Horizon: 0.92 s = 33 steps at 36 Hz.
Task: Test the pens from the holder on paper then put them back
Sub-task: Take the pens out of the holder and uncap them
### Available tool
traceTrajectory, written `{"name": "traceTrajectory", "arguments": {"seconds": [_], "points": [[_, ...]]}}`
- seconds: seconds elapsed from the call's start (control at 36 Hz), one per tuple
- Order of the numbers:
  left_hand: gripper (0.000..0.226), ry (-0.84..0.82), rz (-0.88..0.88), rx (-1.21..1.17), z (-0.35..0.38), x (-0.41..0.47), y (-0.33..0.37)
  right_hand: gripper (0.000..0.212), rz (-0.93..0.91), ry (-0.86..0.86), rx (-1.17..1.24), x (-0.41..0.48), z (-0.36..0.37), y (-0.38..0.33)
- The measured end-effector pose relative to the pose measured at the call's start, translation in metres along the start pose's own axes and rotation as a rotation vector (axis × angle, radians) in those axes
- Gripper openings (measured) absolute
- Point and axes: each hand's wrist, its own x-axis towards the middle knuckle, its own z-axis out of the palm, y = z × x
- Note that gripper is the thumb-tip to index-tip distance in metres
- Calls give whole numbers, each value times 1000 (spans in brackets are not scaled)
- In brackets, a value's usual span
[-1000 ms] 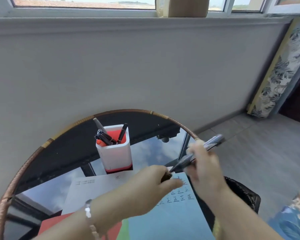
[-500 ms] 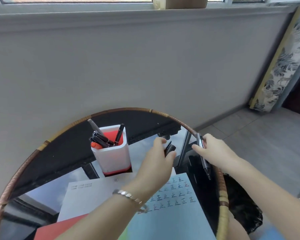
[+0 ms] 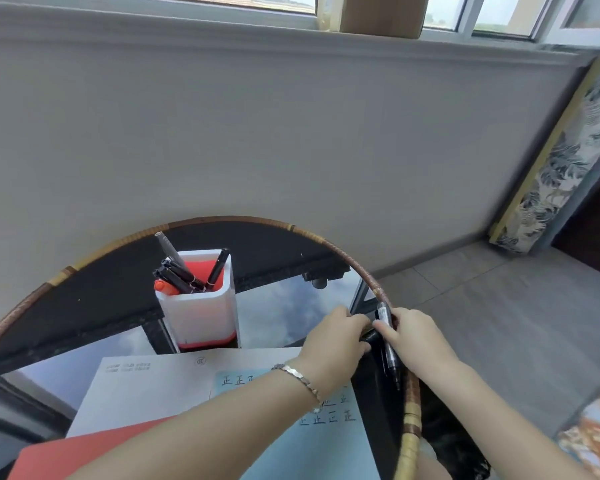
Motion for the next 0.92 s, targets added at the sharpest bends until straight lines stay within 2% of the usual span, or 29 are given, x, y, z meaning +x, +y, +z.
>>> {"name": "traceTrajectory", "arguments": {"seconds": [0.11,0.22,0.33,0.47,0.58,0.67,0.75,0.83,0.92], "points": [[30,104,58,-42,-32,-32,-15,35,-60,44,-29,-11,-10,-26],[26,244,46,-98,-71,-76,-43,32,-285,101,122,-26,-23,-85],[19,368,-45,-136,-106,-114,-72,31,-432,49,262,-28,-24,-151],[14,455,-165,-158,-130,-146,-103,47,-319,25,237,-10,-8,-207],[16,465,-194,-176,-133,-160,-115,30,-258,12,181,2,3,-222],[20,482,-206,-204,-133,-165,-118,18,-281,13,247,3,3,-222],[23,552,-165,-218,-135,-166,-115,11,-348,26,414,-5,-10,-221],[19,669,-73,-245,-141,-162,-105,8,-459,108,568,-27,-38,-221],[33,753,40,-276,-149,-156,-87,4,-621,222,560,-56,-69,-221]]}}
